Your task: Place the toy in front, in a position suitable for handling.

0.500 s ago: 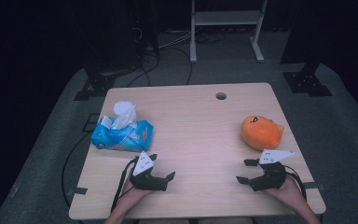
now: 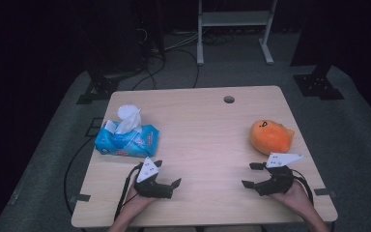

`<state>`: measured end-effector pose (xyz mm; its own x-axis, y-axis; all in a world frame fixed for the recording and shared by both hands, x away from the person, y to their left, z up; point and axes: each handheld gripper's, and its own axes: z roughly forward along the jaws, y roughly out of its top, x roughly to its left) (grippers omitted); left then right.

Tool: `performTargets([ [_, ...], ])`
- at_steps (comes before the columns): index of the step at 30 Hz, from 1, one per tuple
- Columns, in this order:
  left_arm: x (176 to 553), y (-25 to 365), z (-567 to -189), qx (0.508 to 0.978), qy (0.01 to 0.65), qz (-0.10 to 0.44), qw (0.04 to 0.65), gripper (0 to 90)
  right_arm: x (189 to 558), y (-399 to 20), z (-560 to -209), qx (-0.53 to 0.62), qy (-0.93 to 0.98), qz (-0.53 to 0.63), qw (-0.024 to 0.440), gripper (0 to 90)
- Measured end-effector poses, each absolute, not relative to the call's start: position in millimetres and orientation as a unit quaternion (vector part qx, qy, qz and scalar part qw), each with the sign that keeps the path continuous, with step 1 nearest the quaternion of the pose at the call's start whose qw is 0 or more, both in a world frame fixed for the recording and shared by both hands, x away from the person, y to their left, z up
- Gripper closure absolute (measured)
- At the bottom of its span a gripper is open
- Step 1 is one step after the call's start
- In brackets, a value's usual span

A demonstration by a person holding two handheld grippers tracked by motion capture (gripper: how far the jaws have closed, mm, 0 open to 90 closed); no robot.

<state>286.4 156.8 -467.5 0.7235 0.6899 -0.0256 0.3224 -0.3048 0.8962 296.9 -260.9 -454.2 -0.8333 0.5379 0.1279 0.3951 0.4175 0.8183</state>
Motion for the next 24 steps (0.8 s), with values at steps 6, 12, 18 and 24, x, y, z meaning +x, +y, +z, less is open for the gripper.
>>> performTargets([
  [6,286,156,-469,0.787,0.322,0.185,0.493,2.9,300,-253,-450,0.273,0.836,0.470,0.078,22.4],
  [12,285,155,-467,0.785,0.324,0.189,0.493,2.9,308,-252,-440,0.272,0.833,0.474,0.091,21.8],
  [18,287,156,-469,0.785,0.328,0.184,0.492,2.9,323,-259,-430,0.280,0.825,0.481,0.101,21.8],
  [24,287,155,-470,0.786,0.328,0.185,0.491,2.9,335,-265,-416,0.281,0.822,0.481,0.117,21.8],
])
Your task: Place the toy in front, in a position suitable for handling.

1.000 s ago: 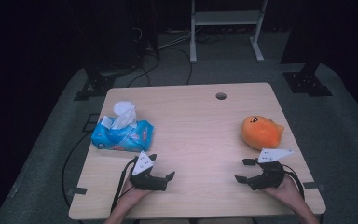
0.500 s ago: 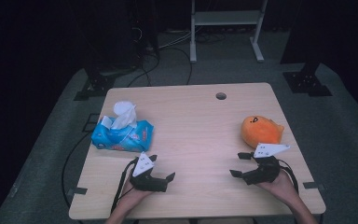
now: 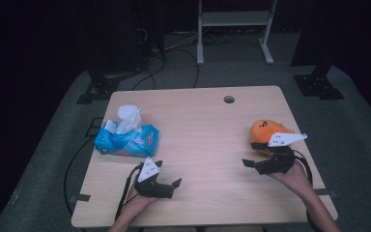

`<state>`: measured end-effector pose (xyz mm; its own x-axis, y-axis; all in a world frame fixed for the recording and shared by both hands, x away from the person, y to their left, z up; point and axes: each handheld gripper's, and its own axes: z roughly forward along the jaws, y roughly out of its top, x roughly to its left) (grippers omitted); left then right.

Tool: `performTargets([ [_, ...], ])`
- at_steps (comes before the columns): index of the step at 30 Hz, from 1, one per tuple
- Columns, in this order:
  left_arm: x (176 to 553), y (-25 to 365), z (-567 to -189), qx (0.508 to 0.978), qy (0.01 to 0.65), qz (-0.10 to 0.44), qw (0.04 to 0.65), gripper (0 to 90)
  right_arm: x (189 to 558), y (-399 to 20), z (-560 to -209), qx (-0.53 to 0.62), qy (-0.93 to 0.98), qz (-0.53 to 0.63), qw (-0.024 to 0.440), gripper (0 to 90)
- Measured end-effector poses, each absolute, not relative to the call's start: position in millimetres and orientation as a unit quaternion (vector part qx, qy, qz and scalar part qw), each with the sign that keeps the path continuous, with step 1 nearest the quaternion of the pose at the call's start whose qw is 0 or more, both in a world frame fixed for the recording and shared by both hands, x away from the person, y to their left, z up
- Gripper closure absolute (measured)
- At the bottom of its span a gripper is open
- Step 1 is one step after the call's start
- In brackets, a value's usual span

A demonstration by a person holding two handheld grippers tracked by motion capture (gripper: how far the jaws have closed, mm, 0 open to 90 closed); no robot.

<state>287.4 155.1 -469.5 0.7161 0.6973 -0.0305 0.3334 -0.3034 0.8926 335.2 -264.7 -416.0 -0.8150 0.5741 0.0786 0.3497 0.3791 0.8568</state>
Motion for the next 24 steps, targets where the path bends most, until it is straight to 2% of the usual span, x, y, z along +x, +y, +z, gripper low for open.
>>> performTargets([
  [15,287,155,-468,0.787,0.327,0.188,0.488,2.9,359,-294,-380,0.304,0.807,0.479,0.163,21.9],
  [24,287,157,-468,0.785,0.326,0.194,0.490,2.9,370,-308,-377,0.325,0.804,0.461,0.187,22.5],
])
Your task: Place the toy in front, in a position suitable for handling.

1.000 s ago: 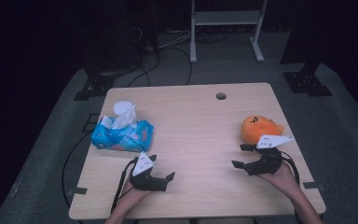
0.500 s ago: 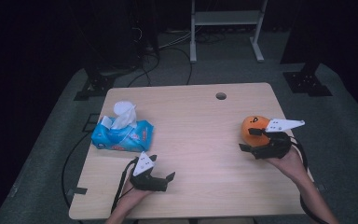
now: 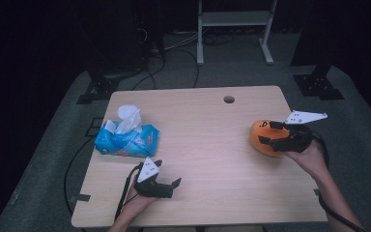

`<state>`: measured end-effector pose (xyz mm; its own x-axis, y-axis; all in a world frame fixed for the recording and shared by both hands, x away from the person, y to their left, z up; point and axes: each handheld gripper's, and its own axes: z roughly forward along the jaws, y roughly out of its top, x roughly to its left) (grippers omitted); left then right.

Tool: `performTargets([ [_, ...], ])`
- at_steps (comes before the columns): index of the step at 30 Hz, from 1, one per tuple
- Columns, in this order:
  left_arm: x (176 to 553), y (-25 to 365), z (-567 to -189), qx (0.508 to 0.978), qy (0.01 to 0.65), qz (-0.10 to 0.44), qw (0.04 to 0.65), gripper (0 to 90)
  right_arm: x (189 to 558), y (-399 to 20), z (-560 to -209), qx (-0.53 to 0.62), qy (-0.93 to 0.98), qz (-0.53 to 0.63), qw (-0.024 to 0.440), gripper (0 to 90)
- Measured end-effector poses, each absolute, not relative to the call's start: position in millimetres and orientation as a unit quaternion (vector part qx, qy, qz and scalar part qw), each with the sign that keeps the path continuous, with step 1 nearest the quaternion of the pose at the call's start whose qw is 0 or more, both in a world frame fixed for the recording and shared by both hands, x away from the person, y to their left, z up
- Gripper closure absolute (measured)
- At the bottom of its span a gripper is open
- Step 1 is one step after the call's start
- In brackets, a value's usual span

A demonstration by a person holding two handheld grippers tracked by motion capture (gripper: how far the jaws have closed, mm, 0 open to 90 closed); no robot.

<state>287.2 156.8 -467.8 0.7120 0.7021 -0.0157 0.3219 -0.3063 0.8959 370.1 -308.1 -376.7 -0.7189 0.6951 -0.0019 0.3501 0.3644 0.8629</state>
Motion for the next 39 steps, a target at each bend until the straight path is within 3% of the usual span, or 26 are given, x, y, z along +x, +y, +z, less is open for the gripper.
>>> performTargets([
  [25,288,158,-469,0.783,0.333,0.187,0.492,2.9,402,-343,-402,0.404,0.782,0.437,0.187,24.4],
  [39,287,157,-469,0.782,0.333,0.184,0.493,2.9,396,-329,-429,0.401,0.801,0.401,0.190,43.6],
])
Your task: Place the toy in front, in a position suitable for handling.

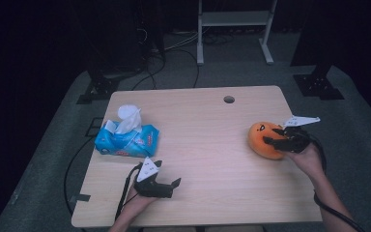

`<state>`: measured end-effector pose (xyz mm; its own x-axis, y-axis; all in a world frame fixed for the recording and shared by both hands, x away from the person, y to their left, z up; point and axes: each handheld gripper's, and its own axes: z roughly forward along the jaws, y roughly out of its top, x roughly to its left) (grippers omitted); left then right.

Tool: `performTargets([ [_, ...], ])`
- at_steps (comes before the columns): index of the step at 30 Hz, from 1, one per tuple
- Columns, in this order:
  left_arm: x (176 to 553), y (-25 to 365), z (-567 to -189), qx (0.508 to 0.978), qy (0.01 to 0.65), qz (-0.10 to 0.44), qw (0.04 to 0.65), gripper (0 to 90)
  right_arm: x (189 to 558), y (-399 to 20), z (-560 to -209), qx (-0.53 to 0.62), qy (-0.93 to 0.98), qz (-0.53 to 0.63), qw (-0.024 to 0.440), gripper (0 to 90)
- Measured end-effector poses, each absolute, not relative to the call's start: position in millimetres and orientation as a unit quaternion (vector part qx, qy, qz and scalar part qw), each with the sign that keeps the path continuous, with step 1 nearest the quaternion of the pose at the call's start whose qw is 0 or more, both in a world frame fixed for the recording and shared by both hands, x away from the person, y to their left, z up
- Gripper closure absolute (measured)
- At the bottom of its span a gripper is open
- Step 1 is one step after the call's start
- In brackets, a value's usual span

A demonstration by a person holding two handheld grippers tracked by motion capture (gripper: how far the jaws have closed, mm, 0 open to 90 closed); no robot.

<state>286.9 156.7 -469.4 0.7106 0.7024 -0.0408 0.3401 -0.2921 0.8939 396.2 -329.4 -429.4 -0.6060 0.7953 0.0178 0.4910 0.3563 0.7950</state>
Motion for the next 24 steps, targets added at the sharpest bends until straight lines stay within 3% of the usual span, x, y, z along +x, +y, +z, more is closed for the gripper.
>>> performTargets([
  [16,287,156,-470,0.782,0.334,0.183,0.492,2.9,397,-327,-422,0.424,0.793,0.393,0.193,69.8],
  [24,288,161,-469,0.776,0.341,0.184,0.497,2.9,400,-329,-414,0.438,0.783,0.396,0.196,72.3],
])
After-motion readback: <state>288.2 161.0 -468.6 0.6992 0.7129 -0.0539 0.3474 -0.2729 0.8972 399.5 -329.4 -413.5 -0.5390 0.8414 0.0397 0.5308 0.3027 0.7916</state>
